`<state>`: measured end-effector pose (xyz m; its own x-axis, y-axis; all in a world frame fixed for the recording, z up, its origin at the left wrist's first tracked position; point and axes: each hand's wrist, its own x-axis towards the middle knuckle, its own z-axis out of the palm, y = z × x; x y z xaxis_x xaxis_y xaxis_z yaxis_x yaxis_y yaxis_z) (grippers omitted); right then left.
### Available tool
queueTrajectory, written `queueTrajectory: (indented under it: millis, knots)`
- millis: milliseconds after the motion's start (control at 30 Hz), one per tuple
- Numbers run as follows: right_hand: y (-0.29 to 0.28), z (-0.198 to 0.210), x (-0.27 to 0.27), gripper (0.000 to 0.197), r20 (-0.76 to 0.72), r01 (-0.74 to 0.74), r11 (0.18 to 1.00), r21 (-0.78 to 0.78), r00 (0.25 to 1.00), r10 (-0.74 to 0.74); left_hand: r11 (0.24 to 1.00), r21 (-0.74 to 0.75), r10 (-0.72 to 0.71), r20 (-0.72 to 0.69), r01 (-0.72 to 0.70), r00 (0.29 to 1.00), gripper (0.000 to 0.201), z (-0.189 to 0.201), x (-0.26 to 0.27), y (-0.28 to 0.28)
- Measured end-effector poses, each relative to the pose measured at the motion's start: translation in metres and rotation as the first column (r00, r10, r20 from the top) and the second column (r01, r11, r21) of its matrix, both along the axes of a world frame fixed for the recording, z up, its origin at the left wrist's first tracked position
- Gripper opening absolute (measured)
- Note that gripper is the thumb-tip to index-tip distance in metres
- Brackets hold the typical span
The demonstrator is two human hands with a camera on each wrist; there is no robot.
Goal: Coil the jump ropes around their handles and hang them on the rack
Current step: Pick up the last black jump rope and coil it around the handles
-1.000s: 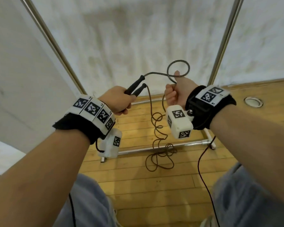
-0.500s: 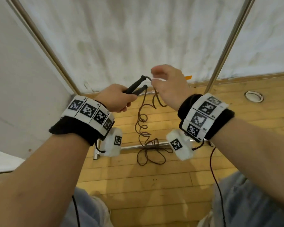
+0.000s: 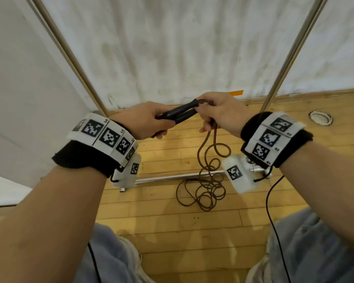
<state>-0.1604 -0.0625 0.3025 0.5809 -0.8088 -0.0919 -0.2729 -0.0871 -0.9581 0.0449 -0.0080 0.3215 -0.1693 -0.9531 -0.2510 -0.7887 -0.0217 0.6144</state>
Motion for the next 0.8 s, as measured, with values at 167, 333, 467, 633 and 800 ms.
queueTrajectory:
  millis: [167,333,467,633,800]
  knots:
    - [0.004,0.012,-0.003,0.019,0.037,0.038,0.995,-0.093,0.999,-0.035,1.0,0.013,0.004,-0.076,-0.003,0.997,0.011,-0.002,-0.003,0.004]
    - [0.004,0.017,0.0,0.033,0.145,0.298,0.954,-0.02,0.945,-0.292,0.923,-0.356,0.134,-0.067,-0.149,0.989,0.009,-0.012,-0.022,0.01]
    - [0.003,0.022,0.0,0.029,0.33,0.32,0.929,0.184,0.87,-0.365,0.917,-0.383,0.111,-0.021,-0.11,0.994,0.013,-0.017,-0.041,0.015]
    - [0.001,0.016,-0.004,0.031,0.331,0.382,0.922,0.065,0.863,-0.382,0.929,-0.331,0.126,-0.136,-0.165,0.983,0.026,-0.006,-0.038,0.012]
    - [0.014,0.0,0.003,0.032,-0.106,0.163,0.936,-0.311,0.973,-0.204,0.869,-0.141,0.28,-0.65,-0.474,0.706,0.013,0.007,-0.038,0.012]
